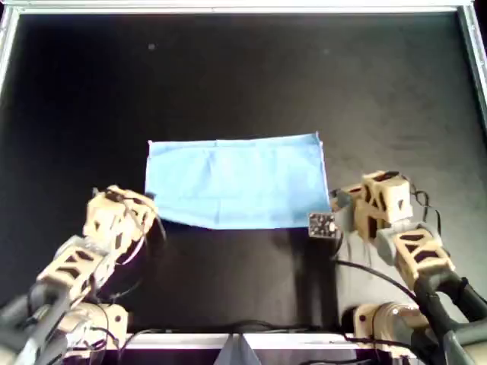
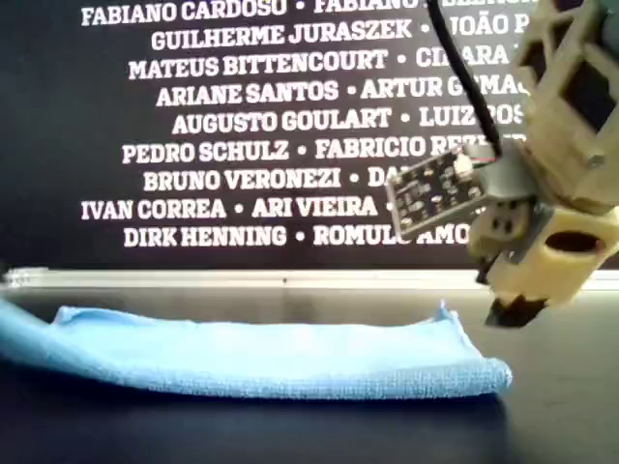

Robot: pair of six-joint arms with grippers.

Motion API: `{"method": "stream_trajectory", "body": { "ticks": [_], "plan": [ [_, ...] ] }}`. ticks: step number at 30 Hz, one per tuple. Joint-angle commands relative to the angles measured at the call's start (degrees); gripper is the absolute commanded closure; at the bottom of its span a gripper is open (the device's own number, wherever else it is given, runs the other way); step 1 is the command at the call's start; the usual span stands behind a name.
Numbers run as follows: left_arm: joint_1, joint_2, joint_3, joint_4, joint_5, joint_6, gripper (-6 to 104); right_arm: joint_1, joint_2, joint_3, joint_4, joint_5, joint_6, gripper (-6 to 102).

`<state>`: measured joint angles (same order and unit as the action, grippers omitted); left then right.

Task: Fold a cloth

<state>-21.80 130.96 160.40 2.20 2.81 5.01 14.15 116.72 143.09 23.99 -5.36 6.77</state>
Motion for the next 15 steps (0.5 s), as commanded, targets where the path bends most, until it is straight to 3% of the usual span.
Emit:
{"method": "stream_trajectory", "body": {
  "ticks": [1,6,12,15],
  "plan": [
    [-1.14,11.07,2.72,-0.18,-0.44,0.26,39,0.18,3.69,1.14,-1.58,0.35,-1.23,30],
    [-1.23,23.38,12.30,0.00,-0.44,0.26,39,0.18,9.23,7.82,-1.58,0.35,-2.81,30],
    [-0.26,25.14,13.10,3.78,-0.53,0.35,39,0.35,14.94,11.69,-1.58,0.35,-2.90,30],
    [1.93,25.49,13.01,3.87,-1.05,0.35,39,0.35,15.73,12.39,-1.58,0.35,-2.90,30]
  ]
}}
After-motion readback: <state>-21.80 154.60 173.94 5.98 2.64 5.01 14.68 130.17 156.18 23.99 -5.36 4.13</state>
